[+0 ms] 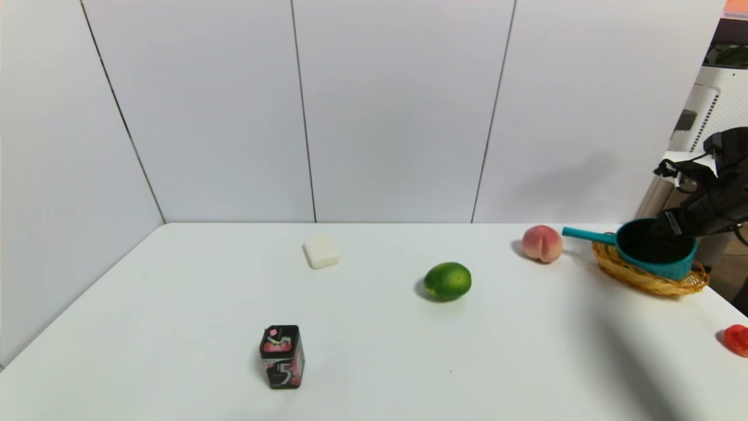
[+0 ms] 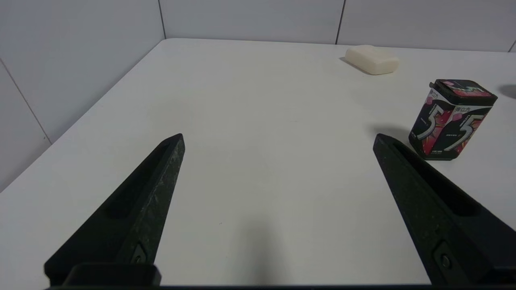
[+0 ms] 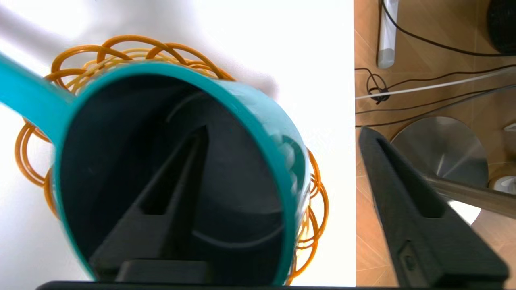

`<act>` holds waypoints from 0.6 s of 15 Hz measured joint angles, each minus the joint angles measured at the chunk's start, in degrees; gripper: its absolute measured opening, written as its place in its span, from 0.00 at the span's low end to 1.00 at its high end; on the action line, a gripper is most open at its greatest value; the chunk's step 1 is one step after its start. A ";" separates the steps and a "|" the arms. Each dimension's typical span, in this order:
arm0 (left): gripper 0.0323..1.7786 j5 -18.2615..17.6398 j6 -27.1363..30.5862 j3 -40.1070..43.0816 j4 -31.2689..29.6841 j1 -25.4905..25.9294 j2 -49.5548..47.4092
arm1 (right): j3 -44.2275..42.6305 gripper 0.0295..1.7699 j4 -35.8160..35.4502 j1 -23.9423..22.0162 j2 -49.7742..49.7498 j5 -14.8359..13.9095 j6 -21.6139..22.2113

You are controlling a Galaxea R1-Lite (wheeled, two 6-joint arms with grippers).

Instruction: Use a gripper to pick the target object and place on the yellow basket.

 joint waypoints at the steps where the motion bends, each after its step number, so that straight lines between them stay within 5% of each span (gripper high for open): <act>1: 0.95 0.00 0.00 0.00 0.00 0.00 0.00 | 0.00 0.78 -0.05 0.00 -0.33 0.01 0.00; 9: 0.95 0.00 0.02 0.00 0.00 0.00 0.00 | 4.78 0.90 0.39 1.22 -12.82 0.62 1.61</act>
